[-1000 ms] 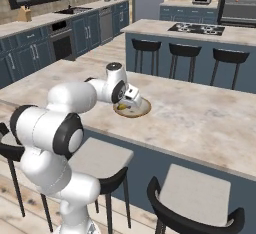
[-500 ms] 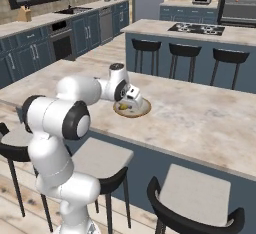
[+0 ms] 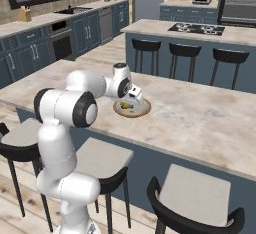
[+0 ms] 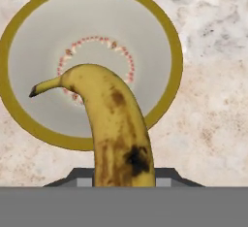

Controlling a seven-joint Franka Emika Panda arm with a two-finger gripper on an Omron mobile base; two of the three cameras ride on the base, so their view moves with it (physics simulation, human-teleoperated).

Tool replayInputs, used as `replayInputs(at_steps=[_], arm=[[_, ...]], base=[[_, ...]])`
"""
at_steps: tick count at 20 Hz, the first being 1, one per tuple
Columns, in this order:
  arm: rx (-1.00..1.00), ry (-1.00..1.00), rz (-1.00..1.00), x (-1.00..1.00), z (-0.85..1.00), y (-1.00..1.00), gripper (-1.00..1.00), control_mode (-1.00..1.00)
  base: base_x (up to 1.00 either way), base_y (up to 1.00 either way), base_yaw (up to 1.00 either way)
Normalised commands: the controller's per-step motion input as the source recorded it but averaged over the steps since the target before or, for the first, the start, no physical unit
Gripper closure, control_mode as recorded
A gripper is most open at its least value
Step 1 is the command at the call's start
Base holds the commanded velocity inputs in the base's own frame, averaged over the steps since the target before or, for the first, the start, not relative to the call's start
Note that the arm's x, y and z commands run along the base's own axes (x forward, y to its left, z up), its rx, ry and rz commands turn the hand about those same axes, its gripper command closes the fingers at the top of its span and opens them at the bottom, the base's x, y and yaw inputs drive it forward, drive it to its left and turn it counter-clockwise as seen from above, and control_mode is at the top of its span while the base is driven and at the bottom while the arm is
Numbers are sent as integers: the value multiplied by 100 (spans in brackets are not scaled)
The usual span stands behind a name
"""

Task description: Retrieve the banana and peach from the fridge and place them into the bowl on the dining table.

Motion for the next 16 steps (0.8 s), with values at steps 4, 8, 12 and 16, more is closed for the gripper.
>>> replayInputs(at_steps=[4,8,12,16], arm=[[0,0,0,33,-32,0,100,-100],[0,0,0,37,-29,0,100,-100],[0,0,0,36,-27,-2,100,-100],[0,0,0,32,-19,-4,100,-100]], base=[[0,0,0],[0,0,0],[0,0,0],[0,0,0]])
